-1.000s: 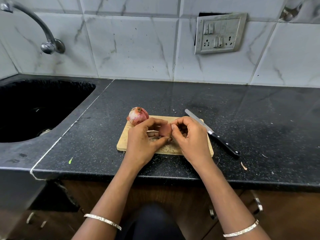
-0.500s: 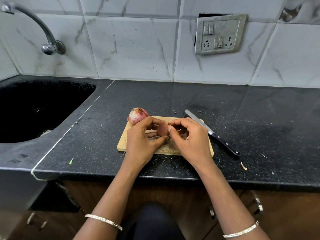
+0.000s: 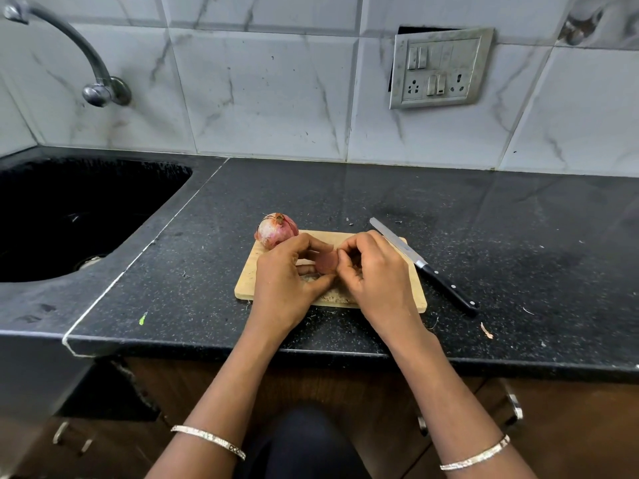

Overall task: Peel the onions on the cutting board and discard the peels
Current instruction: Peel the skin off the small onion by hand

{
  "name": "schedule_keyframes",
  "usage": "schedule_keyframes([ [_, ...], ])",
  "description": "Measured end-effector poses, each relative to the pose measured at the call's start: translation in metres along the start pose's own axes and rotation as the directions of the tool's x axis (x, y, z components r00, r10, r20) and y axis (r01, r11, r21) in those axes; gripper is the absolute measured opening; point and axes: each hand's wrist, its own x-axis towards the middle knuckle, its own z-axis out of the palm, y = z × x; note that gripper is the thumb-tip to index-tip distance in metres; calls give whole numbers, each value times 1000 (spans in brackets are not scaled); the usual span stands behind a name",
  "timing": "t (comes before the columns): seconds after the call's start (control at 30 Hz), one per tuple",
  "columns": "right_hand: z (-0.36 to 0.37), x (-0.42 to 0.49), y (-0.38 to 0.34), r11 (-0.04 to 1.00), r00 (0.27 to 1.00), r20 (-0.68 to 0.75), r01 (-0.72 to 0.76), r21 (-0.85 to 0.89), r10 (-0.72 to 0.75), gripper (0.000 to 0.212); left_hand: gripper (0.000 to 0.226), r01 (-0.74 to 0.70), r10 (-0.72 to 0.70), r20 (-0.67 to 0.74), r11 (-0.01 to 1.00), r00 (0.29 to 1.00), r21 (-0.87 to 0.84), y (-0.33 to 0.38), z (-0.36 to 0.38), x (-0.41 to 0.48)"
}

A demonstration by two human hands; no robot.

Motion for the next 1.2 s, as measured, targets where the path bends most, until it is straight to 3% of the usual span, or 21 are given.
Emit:
schedule_keyframes([
  [0.27,-4,-1,2,988,994,40,-105,111,101,4,39,35,-36,-20,999,999,-38,6,-1,-1],
  [0.5,-10,1,-1,981,997,48,-66,183,58,9,40,-4,6,-53,999,999,48,-2,-1,2],
  [0.83,-3,-1,3,1000,999,36,22,13,-22,4,39,-47,49,-22,996,999,81,-4,-1,2],
  [1.2,1,-1,2,995,994,50,-97,-3,97,4,42,30,-29,9,998,1000,-61,2,0,0],
])
